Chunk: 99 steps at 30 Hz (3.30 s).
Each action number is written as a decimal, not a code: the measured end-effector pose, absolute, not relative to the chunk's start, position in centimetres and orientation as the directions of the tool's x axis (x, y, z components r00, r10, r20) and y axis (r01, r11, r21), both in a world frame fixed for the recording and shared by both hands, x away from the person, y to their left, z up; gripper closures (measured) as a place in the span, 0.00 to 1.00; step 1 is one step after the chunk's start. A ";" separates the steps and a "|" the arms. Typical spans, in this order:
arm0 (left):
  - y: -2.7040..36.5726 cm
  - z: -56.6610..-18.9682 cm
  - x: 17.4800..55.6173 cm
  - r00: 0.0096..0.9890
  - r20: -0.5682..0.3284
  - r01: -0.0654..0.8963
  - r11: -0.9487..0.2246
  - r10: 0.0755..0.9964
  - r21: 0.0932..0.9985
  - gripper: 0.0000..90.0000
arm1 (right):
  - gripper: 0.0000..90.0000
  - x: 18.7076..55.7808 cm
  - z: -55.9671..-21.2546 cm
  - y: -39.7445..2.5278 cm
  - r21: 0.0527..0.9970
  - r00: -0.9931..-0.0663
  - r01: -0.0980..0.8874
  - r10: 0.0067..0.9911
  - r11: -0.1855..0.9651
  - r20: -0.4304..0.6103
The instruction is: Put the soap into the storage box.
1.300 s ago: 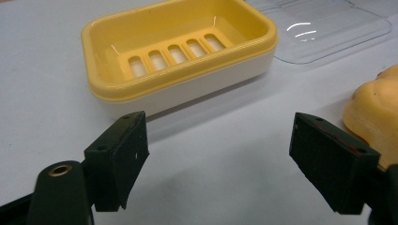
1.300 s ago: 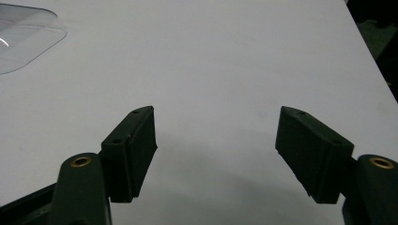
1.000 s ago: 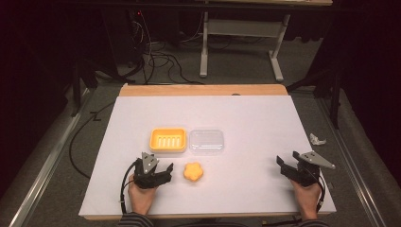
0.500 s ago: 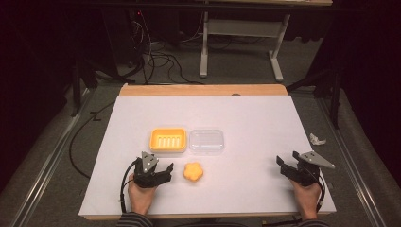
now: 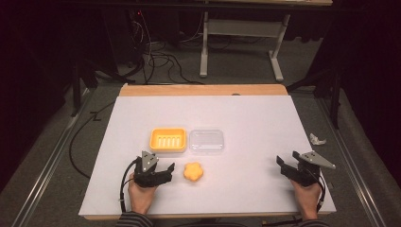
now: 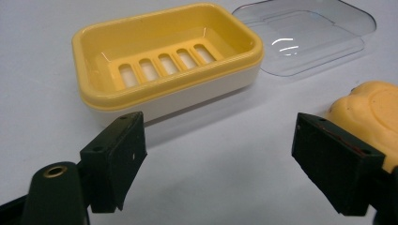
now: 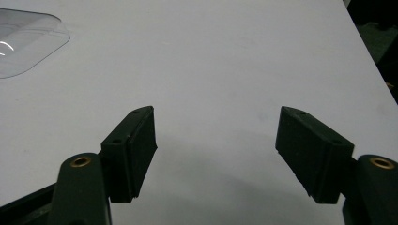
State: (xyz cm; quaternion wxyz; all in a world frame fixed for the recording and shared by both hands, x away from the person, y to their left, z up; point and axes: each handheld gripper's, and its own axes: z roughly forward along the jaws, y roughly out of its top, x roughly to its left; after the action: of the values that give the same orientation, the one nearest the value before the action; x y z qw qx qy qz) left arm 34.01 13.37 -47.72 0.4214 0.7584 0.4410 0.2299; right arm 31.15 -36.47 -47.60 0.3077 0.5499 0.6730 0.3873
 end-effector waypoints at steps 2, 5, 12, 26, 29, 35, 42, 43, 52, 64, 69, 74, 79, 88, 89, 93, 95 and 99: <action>13.4 -47.6 34.0 0.503 -0.031 0.478 -0.248 0.864 0.843 0.21 | 0.33 31.2 -47.6 -36.5 0.859 -0.209 0.502 0.978 0.097 0.012; 13.5 -47.5 33.9 0.503 -0.039 0.487 -0.246 0.863 0.838 0.21 | 0.33 31.1 -47.6 -36.5 0.865 -0.210 0.493 0.978 0.095 0.013; 12.9 -46.5 33.8 0.528 -0.033 0.493 -0.274 0.849 0.826 0.21 | 0.33 31.0 -47.6 -36.4 0.865 -0.207 0.491 0.978 0.100 0.005; 11.8 -45.0 33.5 0.570 -0.048 0.469 -0.277 0.820 0.839 0.19 | 0.33 31.1 -47.6 -36.3 0.861 -0.213 0.496 0.977 0.114 -0.007; 11.4 -44.7 33.4 0.583 -0.047 0.463 -0.284 0.811 0.839 0.19 | 0.33 31.1 -47.6 -36.3 0.858 -0.212 0.501 0.977 0.112 -0.004; 10.3 -44.3 33.2 0.613 -0.048 0.448 -0.297 0.789 0.843 0.18 | 0.33 31.2 -47.6 -36.4 0.860 -0.207 0.499 0.978 0.106 0.000; 8.9 -44.5 33.1 0.646 -0.053 0.450 -0.323 0.762 0.833 0.18 | 0.33 31.1 -47.6 -36.4 0.860 -0.204 0.500 0.979 0.099 0.006; 8.6 -44.5 33.0 0.651 -0.052 0.450 -0.330 0.758 0.830 0.17 | 0.33 31.1 -47.6 -36.5 0.860 -0.205 0.500 0.979 0.099 0.007; 6.6 -45.3 33.1 0.680 -0.039 0.471 -0.396 0.732 0.788 0.17 | 0.33 31.2 -47.6 -36.5 0.860 -0.206 0.501 0.978 0.097 0.010; 5.4 -46.1 33.4 0.696 -0.021 0.498 -0.460 0.718 0.735 0.17 | 0.33 31.2 -47.6 -36.4 0.859 -0.204 0.502 0.979 0.096 0.010; 4.5 -46.7 33.4 0.702 0.009 0.502 -0.503 0.712 0.704 0.18 | 0.33 31.2 -47.6 -36.4 0.860 -0.207 0.500 0.978 0.100 0.007; 3.8 -47.1 33.6 0.709 0.017 0.507 -0.527 0.705 0.682 0.19 | 0.33 31.1 -47.6 -36.4 0.861 -0.210 0.498 0.978 0.105 0.002; 3.4 -47.4 33.7 0.702 0.040 0.506 -0.538 0.711 0.674 0.23 | 0.33 31.2 -47.6 -36.4 0.859 -0.209 0.501 0.978 0.104 0.004; 3.4 -47.3 33.8 0.706 0.056 0.500 -0.553 0.706 0.666 0.29 | 0.33 31.1 -47.6 -36.4 0.861 -0.210 0.497 0.978 0.105 0.003; 3.4 -47.3 33.8 0.707 0.056 0.499 -0.554 0.705 0.667 0.29 | 0.33 31.1 -47.6 -36.4 0.862 -0.210 0.497 0.978 0.105 0.003; 3.5 -47.3 33.9 0.713 0.051 0.496 -0.554 0.699 0.669 0.29 | 0.33 31.1 -47.6 -36.4 0.861 -0.210 0.497 0.978 0.105 0.002; 3.6 -47.3 33.9 0.716 0.052 0.492 -0.555 0.697 0.671 0.29 | 0.33 31.1 -47.6 -36.4 0.862 -0.209 0.497 0.978 0.103 0.004; 3.6 -47.3 33.8 0.717 0.055 0.485 -0.554 0.695 0.677 0.29 | 0.33 31.1 -47.6 -36.4 0.862 -0.208 0.497 0.978 0.103 0.003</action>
State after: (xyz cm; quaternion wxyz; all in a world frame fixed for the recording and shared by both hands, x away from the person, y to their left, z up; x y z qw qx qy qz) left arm 33.76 3.60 -47.32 0.3276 0.8666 0.3404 0.1606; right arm 31.13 -36.41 -47.60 0.3112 0.5469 0.6743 0.3865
